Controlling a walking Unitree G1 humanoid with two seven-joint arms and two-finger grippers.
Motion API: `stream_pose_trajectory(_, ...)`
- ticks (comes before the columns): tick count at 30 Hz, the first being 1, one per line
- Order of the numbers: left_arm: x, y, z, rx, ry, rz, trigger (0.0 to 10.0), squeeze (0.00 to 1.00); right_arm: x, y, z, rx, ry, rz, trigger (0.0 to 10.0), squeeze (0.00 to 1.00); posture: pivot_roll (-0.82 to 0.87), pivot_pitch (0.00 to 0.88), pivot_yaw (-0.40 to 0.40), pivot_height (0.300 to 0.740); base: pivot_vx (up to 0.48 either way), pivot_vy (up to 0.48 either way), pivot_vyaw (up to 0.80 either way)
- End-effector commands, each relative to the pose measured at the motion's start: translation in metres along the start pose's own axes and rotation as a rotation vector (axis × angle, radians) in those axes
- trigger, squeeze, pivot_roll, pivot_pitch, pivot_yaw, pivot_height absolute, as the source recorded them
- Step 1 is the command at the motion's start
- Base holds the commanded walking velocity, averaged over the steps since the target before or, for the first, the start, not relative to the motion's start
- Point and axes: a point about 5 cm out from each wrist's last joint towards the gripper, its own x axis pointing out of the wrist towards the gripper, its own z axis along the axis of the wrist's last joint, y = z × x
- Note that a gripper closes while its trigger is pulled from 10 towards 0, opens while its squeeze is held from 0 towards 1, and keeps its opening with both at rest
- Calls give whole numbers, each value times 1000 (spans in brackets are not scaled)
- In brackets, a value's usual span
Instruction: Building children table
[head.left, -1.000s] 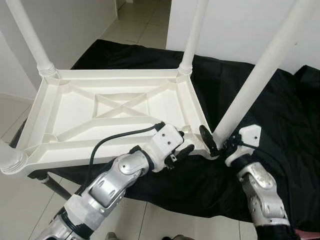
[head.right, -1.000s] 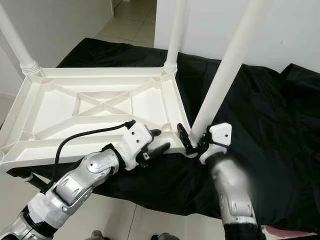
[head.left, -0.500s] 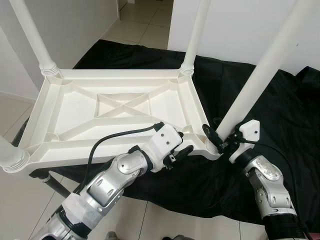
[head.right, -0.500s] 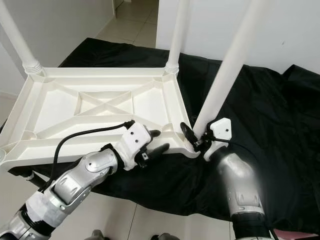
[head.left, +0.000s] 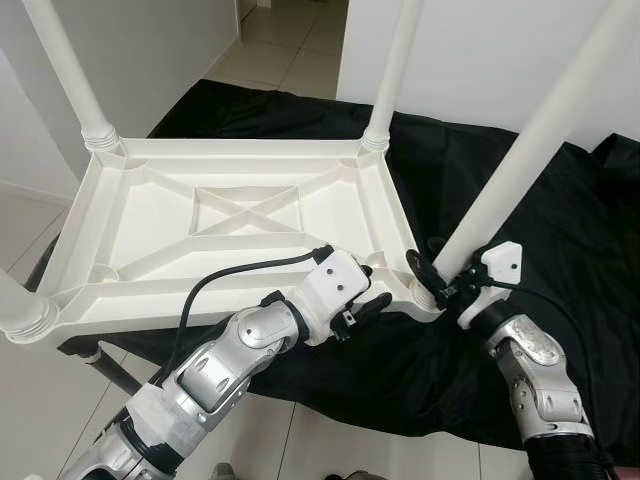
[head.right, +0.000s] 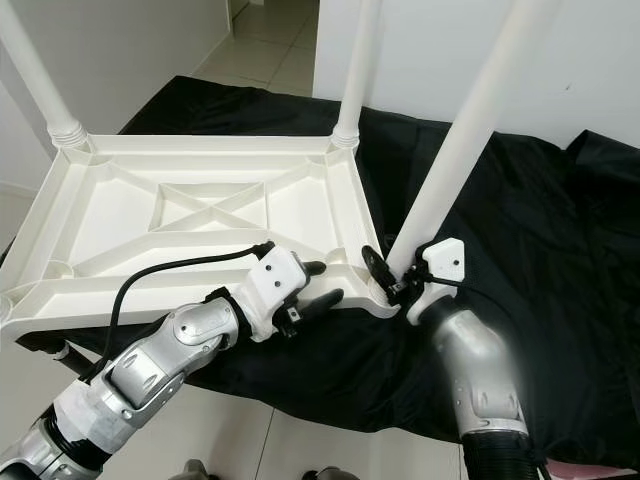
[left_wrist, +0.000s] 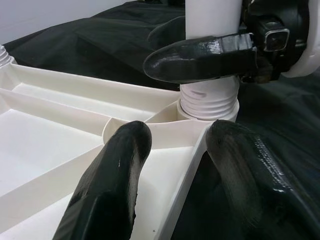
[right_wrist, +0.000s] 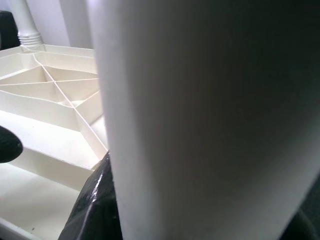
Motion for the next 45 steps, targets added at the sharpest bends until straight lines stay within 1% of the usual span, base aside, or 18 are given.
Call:
stream_pose_trajectory(1, 0, -14, 0, 6, -1, -241, 10000, 0, -5, -1, -10, 17, 58, -35, 10000, 0, -18, 81, -71, 740, 0, 0, 0)
stream_pose_trajectory(3, 0, -15, -1, 4, -1, -237, 10000, 0, -5, 1, -12, 13, 82, -116, 10000, 0, -19, 80, -77, 740, 0, 0, 0)
stream_pose_trajectory(10, -1, -15, -2, 0, 1, -232, 10000, 0, -2, 14, -9, 30, 97, -235, 10000, 0, -17, 85, -82, 740, 0, 0, 0)
stream_pose_trajectory(12, -2, -16, -2, -2, 2, -231, 10000, 0, -3, 17, -9, 34, 113, -369, 10000, 0, -15, 87, -86, 740, 0, 0, 0)
stream_pose_trajectory(13, -2, -16, -2, -2, 2, -231, 10000, 0, -3, 17, -9, 34, 113, -369, 10000, 0, -15, 87, -86, 740, 0, 0, 0)
stream_pose_trajectory(14, -2, -17, -2, -2, 1, -231, 10000, 0, -4, 17, -9, 29, 119, -429, 10000, 0, -13, 87, -87, 740, 0, 0, 0)
stream_pose_trajectory(15, -2, -17, -2, -2, 1, -231, 10000, 0, -4, 17, -9, 29, 119, -429, 10000, 0, -13, 87, -87, 740, 0, 0, 0)
stream_pose_trajectory(17, -3, -17, -2, -6, 3, -228, 10000, 0, -9, 18, -11, 25, 118, -591, 10000, 0, -8, 89, -93, 740, 0, 0, 0)
stream_pose_trajectory(18, -3, -17, -2, -6, 3, -228, 10000, 0, -9, 18, -11, 25, 118, -591, 10000, 0, -8, 89, -93, 740, 0, 0, 0)
stream_pose_trajectory(20, -3, -18, -3, -9, 4, -223, 10000, 0, -11, 26, -12, 66, 107, -763, 10000, 0, -1, 90, -95, 740, 0, 0, 0)
stream_pose_trajectory(21, -3, -18, -3, -9, 4, -223, 10000, 0, -11, 26, -12, 66, 107, -763, 10000, 0, -1, 90, -95, 740, 0, 0, 0)
stream_pose_trajectory(22, -3, -18, -3, -9, 4, -221, 10000, 0, -11, 30, -11, 83, 104, -803, 10000, 0, -1, 90, -97, 740, 0, 0, 0)
stream_pose_trajectory(23, -4, -17, -3, -10, 5, -218, 10000, 0, -6, 34, -7, 98, 85, -798, 10000, 0, -4, 93, -97, 740, 0, 0, 0)
stream_pose_trajectory(26, -4, -17, -3, -11, 5, -217, 10000, 0, -5, 35, -6, 103, 82, -799, 10000, 0, -6, 93, -96, 740, 0, 0, 0)
stream_pose_trajectory(31, -2, -15, -2, -8, 2, -217, 10000, 0, -7, 33, -2, 69, 76, -828, 10000, 0, -5, 90, -94, 740, 0, 0, 0)
stream_pose_trajectory(38, -3, -14, -2, -5, 3, -215, 10000, 0, -4, 36, 0, 81, 54, -803, 10000, 0, -6, 89, -91, 740, 0, 0, 0)
stream_pose_trajectory(39, -3, -15, -2, -5, 3, -216, 10000, 0, -3, 37, 1, 101, 30, -768, 10000, 1000, -6, 90, -88, 740, 0, 0, 0)
stream_pose_trajectory(45, -2, -14, -1, -5, 3, -215, 10000, 0, -4, 35, 6, 99, -16, -721, 10000, 1000, -6, 92, -88, 740, 0, 0, 0)
